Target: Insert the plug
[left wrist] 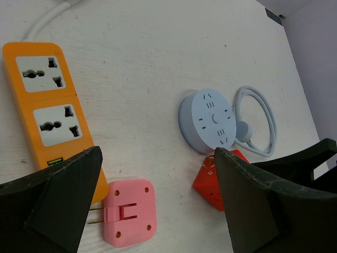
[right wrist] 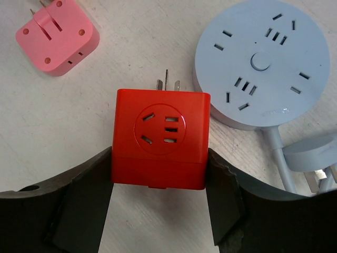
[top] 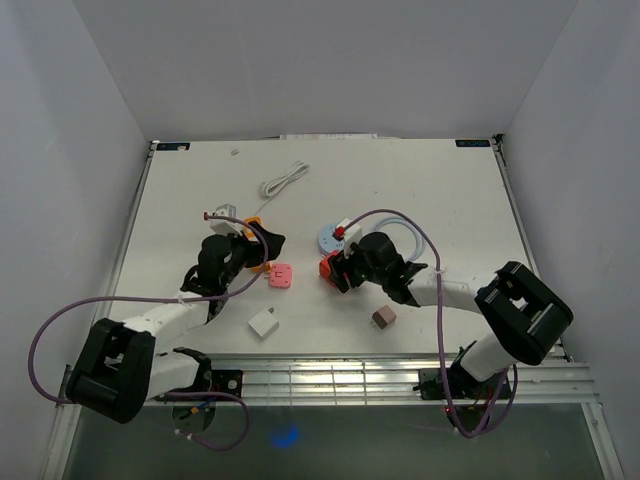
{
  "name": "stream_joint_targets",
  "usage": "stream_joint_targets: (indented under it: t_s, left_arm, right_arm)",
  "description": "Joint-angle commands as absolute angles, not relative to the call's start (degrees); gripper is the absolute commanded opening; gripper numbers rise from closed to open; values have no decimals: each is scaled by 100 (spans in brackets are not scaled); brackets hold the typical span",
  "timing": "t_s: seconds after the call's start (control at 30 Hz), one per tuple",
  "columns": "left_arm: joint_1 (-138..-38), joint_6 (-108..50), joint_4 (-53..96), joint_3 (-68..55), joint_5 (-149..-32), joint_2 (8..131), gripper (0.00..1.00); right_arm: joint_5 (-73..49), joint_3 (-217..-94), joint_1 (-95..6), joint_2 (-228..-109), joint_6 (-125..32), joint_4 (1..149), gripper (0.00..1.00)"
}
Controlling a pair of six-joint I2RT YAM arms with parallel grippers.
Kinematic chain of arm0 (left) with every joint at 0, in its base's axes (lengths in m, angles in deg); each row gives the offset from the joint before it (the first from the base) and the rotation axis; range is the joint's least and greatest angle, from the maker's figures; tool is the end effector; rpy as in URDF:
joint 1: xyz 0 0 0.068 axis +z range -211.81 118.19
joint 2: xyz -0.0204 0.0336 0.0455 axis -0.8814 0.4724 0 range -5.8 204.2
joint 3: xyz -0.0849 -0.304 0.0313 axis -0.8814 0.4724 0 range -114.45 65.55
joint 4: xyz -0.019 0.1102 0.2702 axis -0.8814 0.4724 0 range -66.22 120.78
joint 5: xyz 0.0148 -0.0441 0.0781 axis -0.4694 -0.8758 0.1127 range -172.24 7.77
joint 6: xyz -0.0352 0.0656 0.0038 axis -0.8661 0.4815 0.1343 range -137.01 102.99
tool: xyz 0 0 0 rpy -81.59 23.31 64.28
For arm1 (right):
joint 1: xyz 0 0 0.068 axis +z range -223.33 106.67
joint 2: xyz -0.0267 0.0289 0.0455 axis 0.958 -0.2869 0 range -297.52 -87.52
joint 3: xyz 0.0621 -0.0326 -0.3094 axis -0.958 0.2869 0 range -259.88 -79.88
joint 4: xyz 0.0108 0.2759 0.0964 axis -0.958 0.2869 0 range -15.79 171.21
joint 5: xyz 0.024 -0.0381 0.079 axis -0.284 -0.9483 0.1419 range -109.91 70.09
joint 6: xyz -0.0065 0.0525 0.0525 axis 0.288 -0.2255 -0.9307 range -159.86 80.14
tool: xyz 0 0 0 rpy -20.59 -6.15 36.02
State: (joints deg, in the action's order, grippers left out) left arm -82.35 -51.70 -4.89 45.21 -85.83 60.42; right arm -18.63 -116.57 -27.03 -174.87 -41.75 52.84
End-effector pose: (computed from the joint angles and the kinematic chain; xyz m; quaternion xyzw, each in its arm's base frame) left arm 0.2439 -0.0955 0.1988 -0.0807 0.8007 -0.2973 0.5138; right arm 0.2391 0.2520 0.1792 -0.3313 0.7968 0.2150 0.4573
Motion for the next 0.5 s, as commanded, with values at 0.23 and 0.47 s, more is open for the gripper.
stream_joint_targets:
  t_s: [0.23,0.47]
  left_arm:
    - [-8598,-6516,-373,4085,-8338,6373,98]
    - [-8853,-6753,-320,4190,-8478,5925,98]
  right_arm:
    - [194,-10890,-2675,-16461,-3838,3995,50]
    - [1831,-10555,-2727,-15986,-3653,3623,50]
